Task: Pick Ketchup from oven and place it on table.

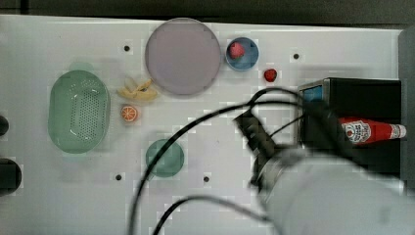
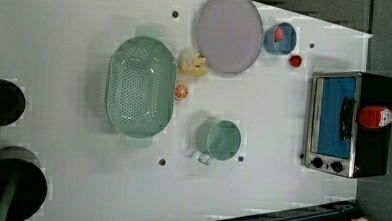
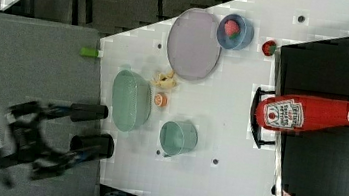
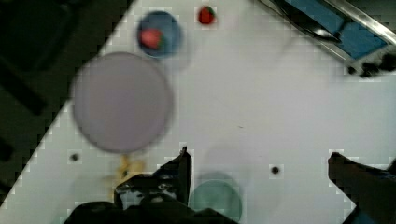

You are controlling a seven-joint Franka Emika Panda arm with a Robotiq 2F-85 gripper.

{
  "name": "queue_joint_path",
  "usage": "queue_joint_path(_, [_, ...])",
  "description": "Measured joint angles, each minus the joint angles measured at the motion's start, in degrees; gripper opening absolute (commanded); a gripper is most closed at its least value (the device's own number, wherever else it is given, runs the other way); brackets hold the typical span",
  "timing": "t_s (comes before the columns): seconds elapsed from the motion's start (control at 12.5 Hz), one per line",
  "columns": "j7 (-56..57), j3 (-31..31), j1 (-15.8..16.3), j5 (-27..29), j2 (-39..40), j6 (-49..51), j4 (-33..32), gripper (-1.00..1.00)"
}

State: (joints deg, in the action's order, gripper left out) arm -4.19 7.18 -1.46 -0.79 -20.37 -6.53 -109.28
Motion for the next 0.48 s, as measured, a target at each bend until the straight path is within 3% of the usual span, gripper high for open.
queue_joint_path(0.24, [-0.1,7.3,-0.8,-0.5,8.7,-6.4,-1.6,1.00])
queue_joint_path(0.48, [-0.3,14.1,-4.5,0.1,16.1,-11.7,-2.5,1.00])
